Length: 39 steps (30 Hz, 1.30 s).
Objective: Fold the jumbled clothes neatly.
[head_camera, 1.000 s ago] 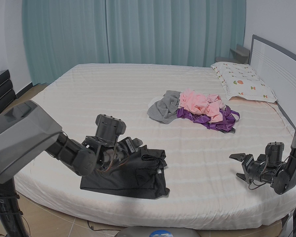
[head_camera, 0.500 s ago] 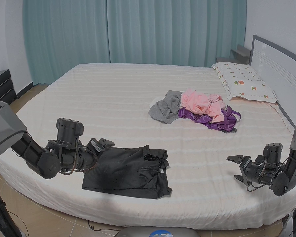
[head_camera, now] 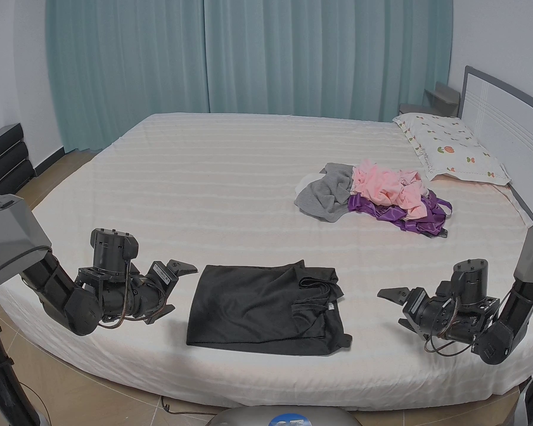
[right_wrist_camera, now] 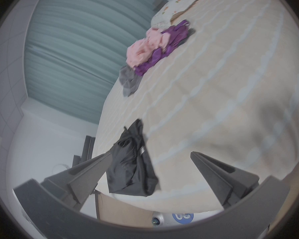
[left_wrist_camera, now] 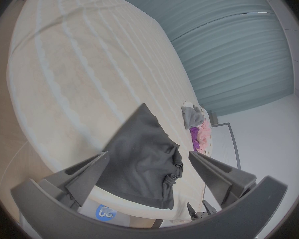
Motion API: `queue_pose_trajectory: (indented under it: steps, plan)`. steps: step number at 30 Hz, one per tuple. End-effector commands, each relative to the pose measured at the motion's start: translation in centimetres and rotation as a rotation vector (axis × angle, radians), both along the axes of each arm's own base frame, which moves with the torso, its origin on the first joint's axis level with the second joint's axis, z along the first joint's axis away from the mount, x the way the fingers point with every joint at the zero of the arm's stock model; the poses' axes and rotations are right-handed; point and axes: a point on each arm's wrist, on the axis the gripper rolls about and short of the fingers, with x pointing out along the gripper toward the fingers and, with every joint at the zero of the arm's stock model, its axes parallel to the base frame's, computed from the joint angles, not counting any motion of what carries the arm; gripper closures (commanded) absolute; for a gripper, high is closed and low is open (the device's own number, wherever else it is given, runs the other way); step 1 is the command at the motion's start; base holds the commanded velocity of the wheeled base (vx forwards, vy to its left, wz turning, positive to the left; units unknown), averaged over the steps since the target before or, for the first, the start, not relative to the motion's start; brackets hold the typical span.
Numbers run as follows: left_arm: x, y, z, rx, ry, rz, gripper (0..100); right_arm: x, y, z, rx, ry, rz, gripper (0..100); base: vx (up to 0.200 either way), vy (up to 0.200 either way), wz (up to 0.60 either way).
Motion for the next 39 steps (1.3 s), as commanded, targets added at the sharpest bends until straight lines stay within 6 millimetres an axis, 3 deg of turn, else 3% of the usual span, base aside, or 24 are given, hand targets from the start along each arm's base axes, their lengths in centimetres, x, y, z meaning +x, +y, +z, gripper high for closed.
queue_pose_trajectory:
  steps: [1, 9, 16, 19, 26, 32, 39]
  plan:
    - [0.1, 0.3, -1.3, 0.012, 0.038, 0.006, 0, 0.3, 3.7, 0.4, -0.069, -0.010, 0.084, 0, 0.000, 0.200, 0.00]
    - [0.1, 0.2, -1.5, 0.014, 0.044, 0.003, 0, 0.4, 8.2, 0.0, -0.249, -0.017, 0.204, 0, 0.000, 0.200, 0.00]
    - [0.1, 0.2, -1.7, 0.027, 0.049, 0.009, 0, 2.3, 8.9, -0.5, -0.467, -0.054, 0.208, 0, 0.000, 0.143, 0.00]
    - [0.2, 0.2, -1.9, 0.030, 0.051, 0.009, 0, 3.6, 8.3, -0.5, -0.574, -0.040, 0.174, 0, 0.000, 0.000, 0.00]
    - [0.2, 0.1, -2.0, 0.037, 0.041, 0.016, 0, 4.4, 7.8, -1.8, -0.655, 0.035, 0.173, 0, 0.000, 0.000, 0.00]
    - [0.0, 0.0, -2.8, 0.103, 0.011, 0.012, 0, 5.4, 5.6, -3.3, -0.728, 0.090, 0.128, 0, 0.000, 0.000, 0.00]
    - [0.0, 0.0, -2.9, 0.103, -0.004, 0.010, 0, 4.9, 2.8, -3.2, -0.767, 0.154, 0.100, 0, 0.000, 0.000, 0.00]
